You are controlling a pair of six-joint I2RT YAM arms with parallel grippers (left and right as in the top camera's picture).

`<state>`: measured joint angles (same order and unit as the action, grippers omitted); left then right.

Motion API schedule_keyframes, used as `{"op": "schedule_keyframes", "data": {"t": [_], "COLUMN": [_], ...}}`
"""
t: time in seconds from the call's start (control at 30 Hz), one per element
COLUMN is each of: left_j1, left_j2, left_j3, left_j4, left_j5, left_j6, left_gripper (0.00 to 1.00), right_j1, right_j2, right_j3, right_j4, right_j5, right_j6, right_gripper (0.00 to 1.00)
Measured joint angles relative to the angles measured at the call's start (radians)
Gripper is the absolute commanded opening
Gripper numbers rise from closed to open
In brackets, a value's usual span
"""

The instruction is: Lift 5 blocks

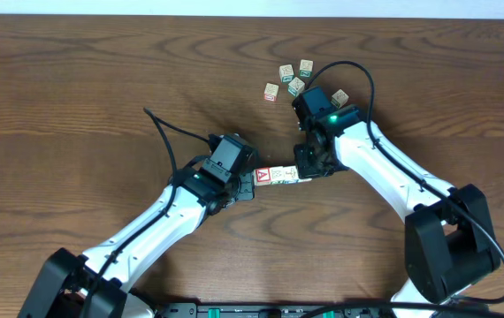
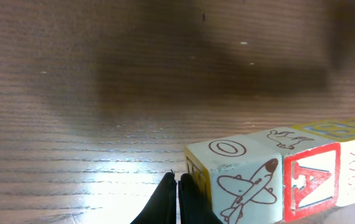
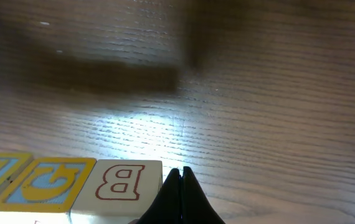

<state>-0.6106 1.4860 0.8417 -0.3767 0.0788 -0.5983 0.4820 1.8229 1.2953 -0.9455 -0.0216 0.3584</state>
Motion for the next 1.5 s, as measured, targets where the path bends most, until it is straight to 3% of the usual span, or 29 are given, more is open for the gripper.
{"op": "schedule_keyframes", "data": {"t": [1.5], "left_j1": [0.000], "left_j2": [0.077], "left_j3": [0.000], "left_j4": [0.040], "left_j5": [0.001], "left_j6": [-0.001], "left_gripper": [0.07], "right_j1": [-0.018], "right_j2": [0.003], "right_j3": [0.000], "right_j4": [-0.011], "right_j5": [-0.046], "right_j6": [0.028], "right_gripper": [0.01]}}
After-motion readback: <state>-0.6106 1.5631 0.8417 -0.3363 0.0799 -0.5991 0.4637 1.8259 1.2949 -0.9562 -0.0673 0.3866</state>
